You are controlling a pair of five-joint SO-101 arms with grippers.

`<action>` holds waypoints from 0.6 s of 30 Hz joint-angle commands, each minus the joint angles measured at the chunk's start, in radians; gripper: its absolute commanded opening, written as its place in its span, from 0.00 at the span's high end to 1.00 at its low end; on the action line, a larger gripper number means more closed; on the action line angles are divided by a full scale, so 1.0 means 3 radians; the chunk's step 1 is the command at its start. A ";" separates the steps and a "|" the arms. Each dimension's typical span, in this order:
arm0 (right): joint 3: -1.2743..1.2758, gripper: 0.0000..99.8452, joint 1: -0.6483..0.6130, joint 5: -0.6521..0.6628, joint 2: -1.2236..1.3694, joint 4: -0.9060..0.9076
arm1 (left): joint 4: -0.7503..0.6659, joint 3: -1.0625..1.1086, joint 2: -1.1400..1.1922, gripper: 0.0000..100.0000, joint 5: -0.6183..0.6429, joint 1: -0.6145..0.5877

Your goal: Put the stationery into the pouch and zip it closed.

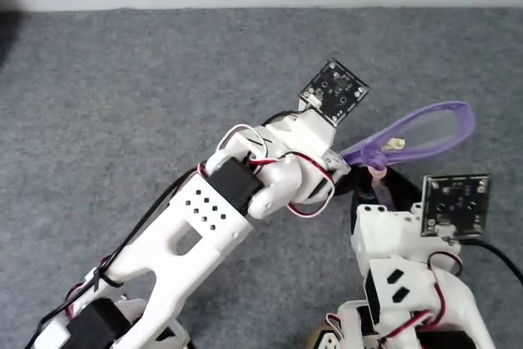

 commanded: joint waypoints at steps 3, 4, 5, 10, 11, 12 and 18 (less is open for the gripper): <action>-0.0189 0.99 0.0013 0.0056 0.0054 0.0171 | -0.0215 -0.0059 -0.0148 0.73 0.0061 0.0225; -0.0189 0.99 0.0043 0.0056 0.0054 0.0182 | -0.0235 -0.0059 -0.0148 0.74 0.0061 0.0245; -0.0189 0.99 0.0115 0.0056 0.0054 0.0187 | -0.0256 -0.0059 -0.0148 0.75 0.0061 0.0256; -0.0179 0.99 0.0478 0.0061 0.0059 0.0197 | -0.0312 -0.0074 -0.0179 0.80 0.0061 0.0266; -0.0179 0.99 0.0499 0.0061 0.0059 0.0222 | -0.0322 -0.0079 -0.0184 0.80 0.0061 0.0271; -0.0179 0.99 0.0504 0.0061 0.0059 0.0253 | -0.0348 -0.0079 -0.0184 0.80 0.0061 0.0297; -0.0174 0.99 0.0519 0.0066 0.0059 0.0355 | -0.0491 -0.0079 -0.0184 0.81 0.0066 0.0399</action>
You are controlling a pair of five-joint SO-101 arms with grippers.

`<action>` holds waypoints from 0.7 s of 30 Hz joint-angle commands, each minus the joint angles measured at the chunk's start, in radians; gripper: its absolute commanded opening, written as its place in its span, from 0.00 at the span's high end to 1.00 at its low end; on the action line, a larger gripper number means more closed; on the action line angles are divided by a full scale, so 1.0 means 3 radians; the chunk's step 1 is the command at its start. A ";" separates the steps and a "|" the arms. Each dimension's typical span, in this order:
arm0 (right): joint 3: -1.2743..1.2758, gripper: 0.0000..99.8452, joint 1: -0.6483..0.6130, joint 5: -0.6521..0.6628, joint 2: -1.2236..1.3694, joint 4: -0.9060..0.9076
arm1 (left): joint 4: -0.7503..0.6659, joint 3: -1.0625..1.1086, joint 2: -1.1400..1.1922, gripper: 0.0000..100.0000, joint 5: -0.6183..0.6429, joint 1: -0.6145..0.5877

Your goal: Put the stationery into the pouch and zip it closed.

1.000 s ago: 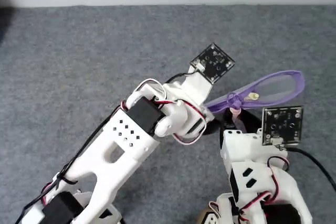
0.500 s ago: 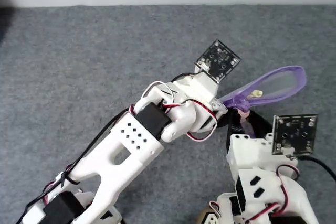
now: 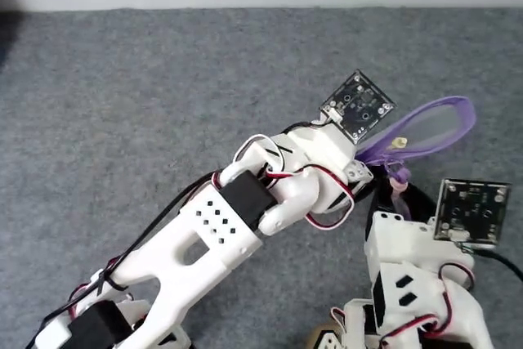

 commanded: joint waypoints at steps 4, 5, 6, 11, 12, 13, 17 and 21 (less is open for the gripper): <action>-0.0066 0.99 0.0038 0.0107 0.0049 0.0033 | -0.0138 -0.0074 -0.0174 0.87 0.0046 0.0097; -0.0072 0.99 0.0038 0.0102 0.0049 0.0033 | -0.0128 -0.0074 -0.0179 0.88 0.0041 0.0087; -0.0077 0.99 0.0038 0.0102 0.0049 0.0028 | -0.0123 -0.0074 -0.0179 0.89 0.0041 0.0082; -0.0077 0.99 0.0038 0.0082 0.0043 -0.0003 | -0.0118 -0.0054 -0.0327 0.93 0.0036 0.0082; -0.0077 0.99 0.0038 0.0082 0.0043 -0.0008 | -0.0118 -0.0054 -0.0368 0.94 0.0036 0.0082; -0.0077 0.99 0.0038 0.0082 0.0038 -0.0043 | -0.0118 -0.0054 -0.0404 0.95 0.0036 0.0082; -0.0077 0.99 0.0043 0.0082 0.0059 -0.0274 | 0.0005 -0.0054 -0.0501 0.96 0.0036 0.0082; -0.0056 0.99 0.0043 0.0082 0.0064 -0.0488 | 0.0077 -0.0054 -0.0532 0.96 0.0036 0.0082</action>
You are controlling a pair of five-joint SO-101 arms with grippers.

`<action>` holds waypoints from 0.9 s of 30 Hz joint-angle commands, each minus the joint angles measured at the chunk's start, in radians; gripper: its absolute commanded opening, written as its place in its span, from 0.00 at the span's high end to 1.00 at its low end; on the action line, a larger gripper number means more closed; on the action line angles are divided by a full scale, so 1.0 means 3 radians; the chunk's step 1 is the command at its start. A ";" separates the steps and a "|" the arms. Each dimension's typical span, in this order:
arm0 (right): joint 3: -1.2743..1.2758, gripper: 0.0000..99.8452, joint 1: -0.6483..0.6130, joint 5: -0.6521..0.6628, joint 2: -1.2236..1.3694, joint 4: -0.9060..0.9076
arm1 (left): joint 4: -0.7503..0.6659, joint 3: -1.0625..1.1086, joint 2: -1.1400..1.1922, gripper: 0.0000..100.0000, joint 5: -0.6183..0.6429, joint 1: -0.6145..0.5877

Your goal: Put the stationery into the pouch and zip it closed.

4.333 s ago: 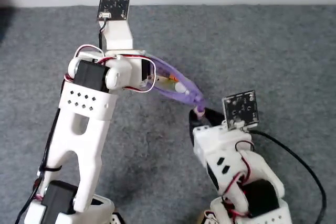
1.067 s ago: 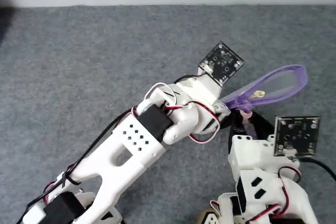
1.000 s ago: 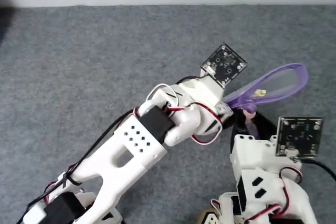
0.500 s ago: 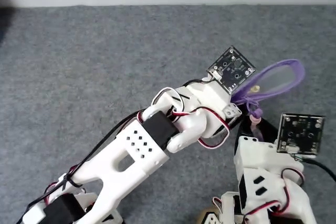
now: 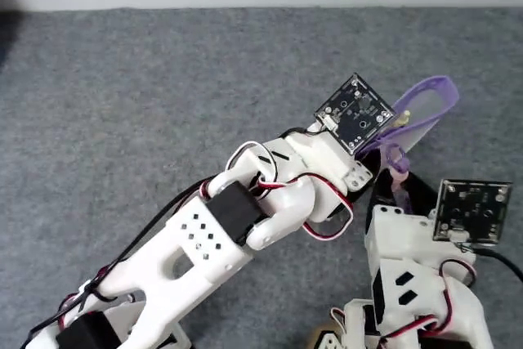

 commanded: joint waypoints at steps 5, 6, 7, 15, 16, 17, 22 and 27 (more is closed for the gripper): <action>-0.0051 0.99 0.0049 0.0041 0.0064 -0.0366 | 0.0010 -0.0054 -0.0225 0.99 0.0015 0.0005; -0.0046 0.99 0.0054 0.0051 0.0064 -0.0407 | 0.0031 -0.0054 -0.0225 0.99 0.0015 0.0005; -0.0026 0.99 0.0059 0.0056 0.0064 -0.0458 | 0.0046 -0.0054 -0.0225 0.99 0.0015 0.0005; 0.0271 0.99 0.0637 0.0159 0.0064 -0.1051 | 0.0450 -0.0054 -0.0225 0.99 0.0015 0.0005; 0.0307 0.99 0.0657 0.0169 0.0064 -0.1097 | 0.0471 -0.0054 -0.0230 0.99 0.0015 0.0005; 0.0358 0.99 0.0678 0.0184 0.0064 -0.1133 | 0.0491 -0.0064 -0.0230 0.99 0.0015 0.0000; 0.0619 0.99 0.0877 0.0225 0.0064 -0.1389 | 0.0491 -0.0074 -0.0235 0.99 0.0015 0.0000; 0.0731 0.99 0.1025 0.0225 0.0069 -0.1557 | 0.0491 -0.0059 -0.0307 0.99 0.0015 0.0000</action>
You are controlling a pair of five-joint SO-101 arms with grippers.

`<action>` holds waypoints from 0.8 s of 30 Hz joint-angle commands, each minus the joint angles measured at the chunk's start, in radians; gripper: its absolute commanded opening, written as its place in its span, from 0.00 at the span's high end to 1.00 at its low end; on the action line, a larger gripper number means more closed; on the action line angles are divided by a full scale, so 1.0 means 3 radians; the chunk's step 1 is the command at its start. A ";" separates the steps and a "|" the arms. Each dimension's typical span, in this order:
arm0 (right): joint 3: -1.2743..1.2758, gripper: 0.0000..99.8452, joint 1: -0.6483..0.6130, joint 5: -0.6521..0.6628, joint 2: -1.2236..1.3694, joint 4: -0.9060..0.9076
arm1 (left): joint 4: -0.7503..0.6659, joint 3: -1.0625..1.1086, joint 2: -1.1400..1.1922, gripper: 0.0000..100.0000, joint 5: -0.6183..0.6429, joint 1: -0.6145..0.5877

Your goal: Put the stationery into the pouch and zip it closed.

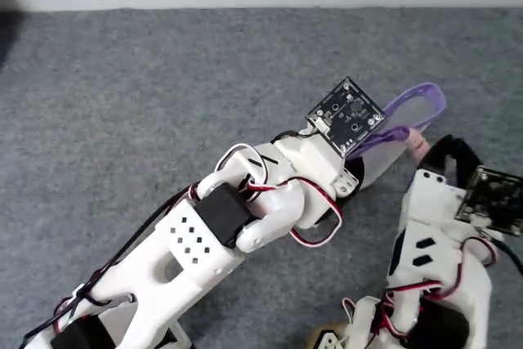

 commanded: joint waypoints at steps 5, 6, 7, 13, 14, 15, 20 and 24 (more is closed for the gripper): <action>-0.0005 0.99 0.0064 0.0036 0.0054 -0.0084 | 0.0031 -0.0043 -0.0225 0.99 0.0010 -0.0005; -0.0005 0.99 0.0064 0.0041 0.0054 -0.0084 | 0.0031 -0.0043 -0.0225 0.99 0.0010 -0.0036; -0.0010 0.99 0.0059 0.0046 0.0054 -0.0084 | 0.0026 -0.0043 -0.0220 0.99 0.0010 -0.0056; -0.0353 0.99 -0.0371 0.0292 0.0023 0.0673 | 0.0020 -0.0043 -0.0220 0.99 0.0010 -0.0113; -0.0440 0.99 -0.0483 0.0292 0.0033 0.0862 | 0.0020 -0.0043 -0.0220 0.99 0.0010 -0.0113; -0.0511 0.99 -0.0596 0.0276 0.0038 0.1041 | 0.0020 -0.0043 -0.0220 0.99 0.0010 -0.0113; -0.0557 0.96 -0.1031 -0.0041 0.0054 0.1476 | 0.0005 -0.0043 -0.0215 0.99 0.0010 -0.0113; -0.0384 0.83 -0.1210 -0.0128 0.0054 0.1383 | 0.0005 -0.0043 -0.0215 0.99 0.0010 -0.0113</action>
